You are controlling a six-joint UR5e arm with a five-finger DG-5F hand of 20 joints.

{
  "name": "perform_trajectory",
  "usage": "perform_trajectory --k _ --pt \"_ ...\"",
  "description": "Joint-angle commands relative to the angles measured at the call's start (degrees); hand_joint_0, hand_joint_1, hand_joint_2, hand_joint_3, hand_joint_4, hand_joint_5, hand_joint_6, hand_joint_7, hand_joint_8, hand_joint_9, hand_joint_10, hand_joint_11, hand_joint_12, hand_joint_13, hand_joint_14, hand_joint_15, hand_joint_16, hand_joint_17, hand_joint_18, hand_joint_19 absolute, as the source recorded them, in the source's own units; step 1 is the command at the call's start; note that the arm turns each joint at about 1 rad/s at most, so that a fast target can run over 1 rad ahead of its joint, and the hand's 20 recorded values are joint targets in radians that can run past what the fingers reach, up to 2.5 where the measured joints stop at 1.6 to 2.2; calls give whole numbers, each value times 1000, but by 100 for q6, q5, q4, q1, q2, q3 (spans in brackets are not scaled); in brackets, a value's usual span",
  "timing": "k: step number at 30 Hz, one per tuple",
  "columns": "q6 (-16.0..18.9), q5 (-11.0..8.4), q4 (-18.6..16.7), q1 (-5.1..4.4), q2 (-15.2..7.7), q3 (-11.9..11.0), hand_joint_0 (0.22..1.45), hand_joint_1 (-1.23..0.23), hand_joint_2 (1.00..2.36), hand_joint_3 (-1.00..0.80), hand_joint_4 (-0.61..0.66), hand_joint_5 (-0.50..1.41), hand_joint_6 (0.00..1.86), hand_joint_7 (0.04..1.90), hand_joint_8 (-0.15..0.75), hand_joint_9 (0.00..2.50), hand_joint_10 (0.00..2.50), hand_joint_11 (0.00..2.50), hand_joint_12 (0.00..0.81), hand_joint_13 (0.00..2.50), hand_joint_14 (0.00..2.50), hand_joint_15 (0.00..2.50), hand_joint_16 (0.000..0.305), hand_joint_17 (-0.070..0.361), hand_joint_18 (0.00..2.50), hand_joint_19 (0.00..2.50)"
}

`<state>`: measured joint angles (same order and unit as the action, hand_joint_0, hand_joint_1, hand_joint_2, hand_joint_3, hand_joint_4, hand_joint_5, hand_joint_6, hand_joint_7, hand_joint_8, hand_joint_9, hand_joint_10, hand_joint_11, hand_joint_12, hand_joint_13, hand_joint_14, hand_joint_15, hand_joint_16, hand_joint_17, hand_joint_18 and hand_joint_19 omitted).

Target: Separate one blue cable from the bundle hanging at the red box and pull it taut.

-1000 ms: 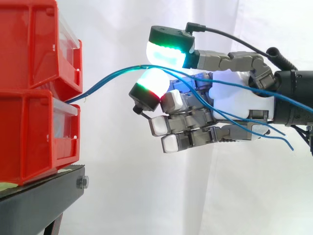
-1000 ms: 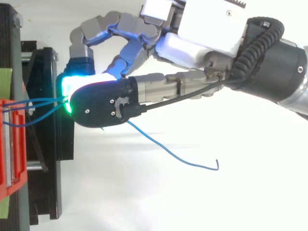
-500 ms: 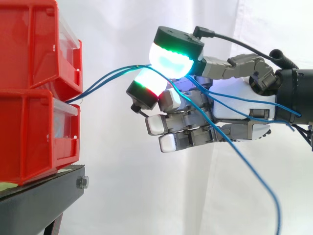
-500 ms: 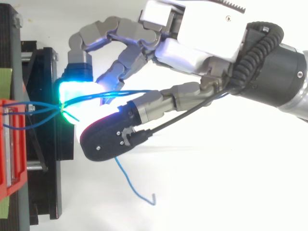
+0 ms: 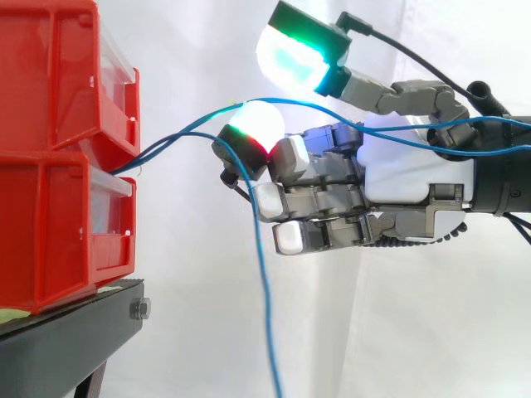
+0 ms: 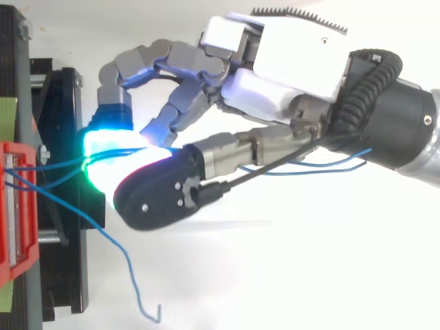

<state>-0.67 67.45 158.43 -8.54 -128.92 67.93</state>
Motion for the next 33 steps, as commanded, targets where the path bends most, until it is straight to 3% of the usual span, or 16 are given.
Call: perform_trajectory --k 1,4,9,11,13,15,17,24,25,27,29,31,33 --pt "5 -4 4 -7 -1 1 555 -524 1000 -500 153 -180 826 1196 327 1124 22 884 389 1055 20 602 47 107 859 638" --pt "5 -4 4 -7 8 1 609 -508 1000 -500 142 -176 821 1228 320 1136 24 879 382 1064 22 603 46 103 847 656" --pt "5 -4 4 -16 8 1 605 -652 1020 -229 135 -184 845 1319 333 1129 25 908 391 1066 22 609 47 105 857 658" --pt "-12 -4 4 -25 8 1 613 -707 1022 -188 140 -193 863 1276 334 1099 25 917 395 1060 21 611 47 106 853 649" --pt "-12 -4 4 -25 -1 1 622 -752 1021 -188 134 -205 869 1253 330 1080 24 930 388 1046 22 616 48 108 851 649" --pt "-21 -4 4 -25 -1 1 671 -800 1013 -330 140 -217 871 1217 316 1021 25 917 387 1017 22 605 48 107 842 629" --pt "-21 -4 4 -25 -1 1 697 -778 1002 -481 150 -217 869 1201 311 1018 23 913 379 1011 21 593 48 107 844 630" --pt "-21 -4 56 -34 -1 1 665 -713 1000 -500 163 -201 863 1219 305 1049 24 895 371 1014 23 592 47 105 848 628" --pt "-21 -4 56 -34 -1 1 642 -683 1000 -500 162 -198 862 1222 310 1062 21 907 370 1014 23 595 47 105 846 631" --pt "-21 5 65 -34 -1 1 569 -480 1000 -500 164 -185 855 1233 325 1124 24 887 386 1048 20 602 48 108 870 656" --pt "-21 5 65 -34 -1 1 560 -404 1000 -500 159 -178 850 1238 328 1152 23 875 394 1070 22 604 48 108 872 677" --pt "-30 -4 47 -60 -1 1 580 -402 1000 -500 159 -175 847 1254 328 1164 24 889 390 1070 20 608 48 107 875 678" --pt "-30 -4 47 -69 -1 1 623 -503 1001 -479 148 -175 846 1272 332 1159 24 895 393 1069 22 608 47 106 874 684"
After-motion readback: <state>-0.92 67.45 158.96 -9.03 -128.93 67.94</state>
